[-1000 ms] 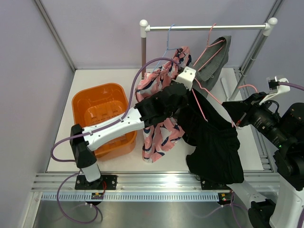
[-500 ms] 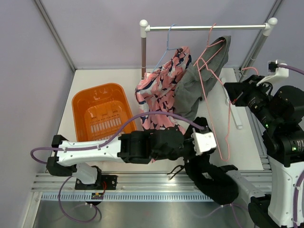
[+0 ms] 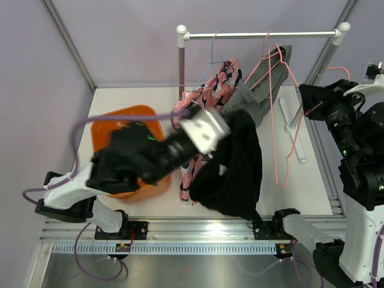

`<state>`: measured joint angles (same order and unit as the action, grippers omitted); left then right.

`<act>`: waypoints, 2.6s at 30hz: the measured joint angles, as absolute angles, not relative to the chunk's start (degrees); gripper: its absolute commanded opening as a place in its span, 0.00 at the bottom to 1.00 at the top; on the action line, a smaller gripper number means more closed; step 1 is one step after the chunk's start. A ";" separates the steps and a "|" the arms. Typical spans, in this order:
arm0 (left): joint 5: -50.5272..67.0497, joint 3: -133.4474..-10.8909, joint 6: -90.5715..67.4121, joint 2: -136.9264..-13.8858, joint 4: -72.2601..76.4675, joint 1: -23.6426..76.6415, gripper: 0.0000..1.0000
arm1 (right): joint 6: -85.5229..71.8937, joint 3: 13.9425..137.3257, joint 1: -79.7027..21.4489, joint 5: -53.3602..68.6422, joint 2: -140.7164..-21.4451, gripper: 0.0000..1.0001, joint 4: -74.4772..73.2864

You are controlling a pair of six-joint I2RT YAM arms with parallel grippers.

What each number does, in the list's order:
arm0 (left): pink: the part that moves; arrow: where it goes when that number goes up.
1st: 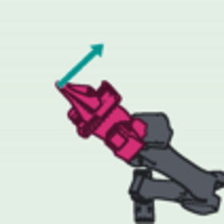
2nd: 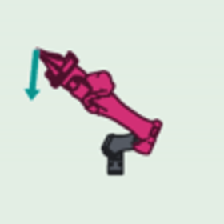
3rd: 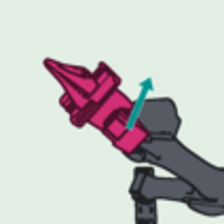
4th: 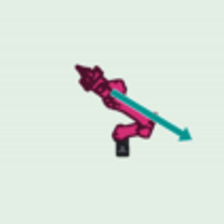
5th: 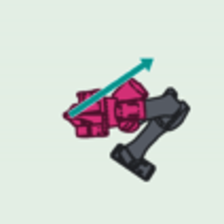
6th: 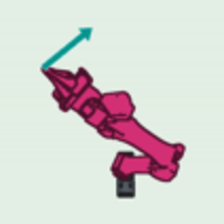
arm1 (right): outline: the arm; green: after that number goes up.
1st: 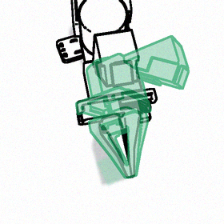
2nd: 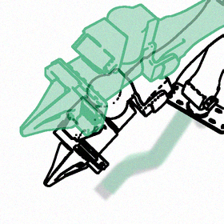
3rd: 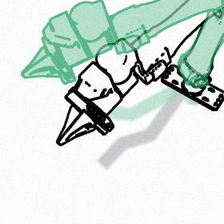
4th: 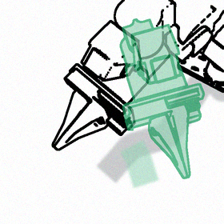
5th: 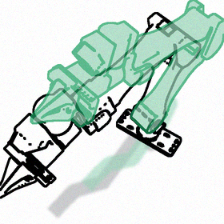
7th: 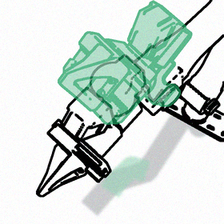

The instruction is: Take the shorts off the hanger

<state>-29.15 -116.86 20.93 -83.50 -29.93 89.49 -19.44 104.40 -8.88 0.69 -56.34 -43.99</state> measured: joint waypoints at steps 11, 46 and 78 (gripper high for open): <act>-37.12 -123.81 55.24 -70.39 18.50 89.49 0.00 | -19.00 107.87 -8.88 0.51 -55.79 0.00 -45.74; -30.74 -111.70 12.99 -68.03 -11.35 28.16 0.00 | -17.76 110.89 -8.88 2.72 -58.96 0.00 -51.35; 3.49 -66.54 -22.35 -48.90 -31.66 20.56 0.99 | -8.75 116.92 -8.88 -11.99 -68.03 0.00 -65.10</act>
<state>3.49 -66.54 -22.35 -48.90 -31.66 20.56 -8.75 116.92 -8.88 -11.99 -68.03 -65.10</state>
